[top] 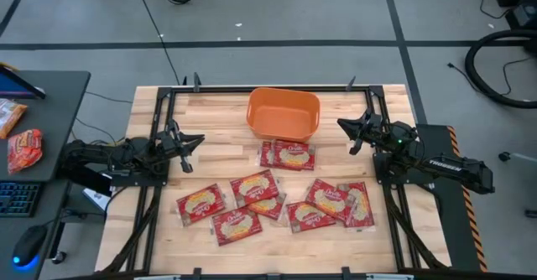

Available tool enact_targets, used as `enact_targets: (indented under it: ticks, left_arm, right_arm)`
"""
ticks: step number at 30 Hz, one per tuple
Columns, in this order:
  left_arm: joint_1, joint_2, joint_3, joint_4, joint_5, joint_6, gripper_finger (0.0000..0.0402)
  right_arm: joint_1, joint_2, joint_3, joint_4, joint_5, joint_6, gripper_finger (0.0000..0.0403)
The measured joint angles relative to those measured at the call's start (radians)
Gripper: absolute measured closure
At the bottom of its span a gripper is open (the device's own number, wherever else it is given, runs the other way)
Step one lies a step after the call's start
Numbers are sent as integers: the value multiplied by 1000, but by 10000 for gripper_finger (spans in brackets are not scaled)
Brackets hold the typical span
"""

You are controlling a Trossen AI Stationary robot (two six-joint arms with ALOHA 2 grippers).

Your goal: Sort popcorn bags into baskets

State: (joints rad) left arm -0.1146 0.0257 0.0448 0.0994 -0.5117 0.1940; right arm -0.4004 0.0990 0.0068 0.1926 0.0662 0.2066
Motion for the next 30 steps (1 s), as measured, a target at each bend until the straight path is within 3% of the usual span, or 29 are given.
enact_targets:
  ticks: [5,10,14,21,30]
  left_arm:
    - [0,0,0,16,12,-71,361]
    - [-1,0,0,16,82,-502,361]
    - [-1,0,0,16,88,-718,361]
    - [0,0,0,13,110,-805,361]
    - [-12,68,0,68,621,-812,361]
  right_arm:
    - [0,0,0,0,0,0,376]
    - [0,0,0,0,0,0,376]
    - [0,0,0,0,0,0,376]
    - [0,0,0,0,0,0,376]
    - [0,0,0,0,0,0,376]
